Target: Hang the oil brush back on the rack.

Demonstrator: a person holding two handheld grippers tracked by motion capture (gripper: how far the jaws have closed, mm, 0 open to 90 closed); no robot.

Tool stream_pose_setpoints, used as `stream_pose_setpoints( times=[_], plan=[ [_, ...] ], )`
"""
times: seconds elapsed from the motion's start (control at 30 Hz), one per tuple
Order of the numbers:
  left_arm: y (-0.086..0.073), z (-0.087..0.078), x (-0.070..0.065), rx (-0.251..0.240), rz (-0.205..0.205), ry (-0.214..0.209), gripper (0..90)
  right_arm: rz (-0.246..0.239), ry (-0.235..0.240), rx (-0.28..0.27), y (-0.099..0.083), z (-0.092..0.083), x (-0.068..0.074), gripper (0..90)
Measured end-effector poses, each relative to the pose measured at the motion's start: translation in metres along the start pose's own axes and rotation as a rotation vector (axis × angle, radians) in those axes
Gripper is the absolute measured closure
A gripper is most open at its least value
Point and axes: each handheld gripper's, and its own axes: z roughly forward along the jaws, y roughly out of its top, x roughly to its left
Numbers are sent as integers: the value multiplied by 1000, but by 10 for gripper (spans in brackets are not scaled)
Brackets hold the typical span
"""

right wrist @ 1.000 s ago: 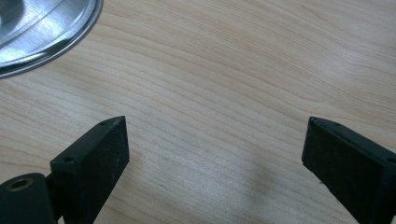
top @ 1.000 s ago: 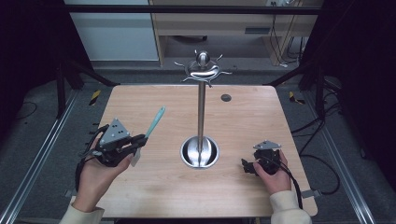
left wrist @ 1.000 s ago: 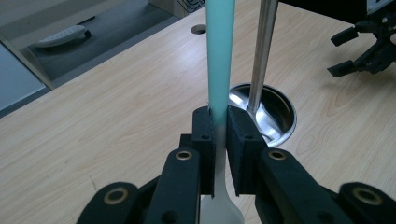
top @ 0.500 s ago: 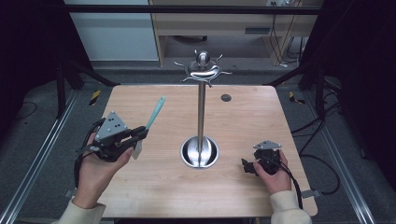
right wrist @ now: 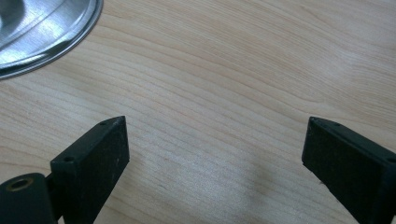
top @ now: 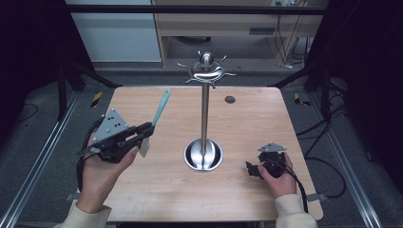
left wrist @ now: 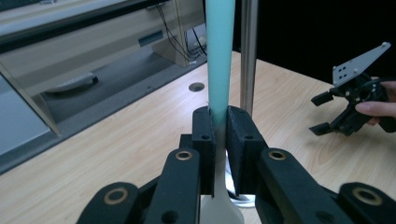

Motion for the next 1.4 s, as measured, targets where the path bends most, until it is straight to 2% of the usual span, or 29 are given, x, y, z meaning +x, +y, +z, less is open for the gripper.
stream_pose_setpoints(
  times=[0.23,0.73,1.2,1.4],
  plan=[
    [13,2,-6,-17,22,-16,819,2,-2,-1,0,0,0,80],
    [28,6,-13,-36,35,-22,819,1,-2,0,0,-1,0,80],
    [33,12,-14,-30,31,-30,818,2,1,-3,0,-1,0,81],
    [34,15,-15,-28,43,-29,818,2,1,-2,0,-1,0,80]
  ],
)
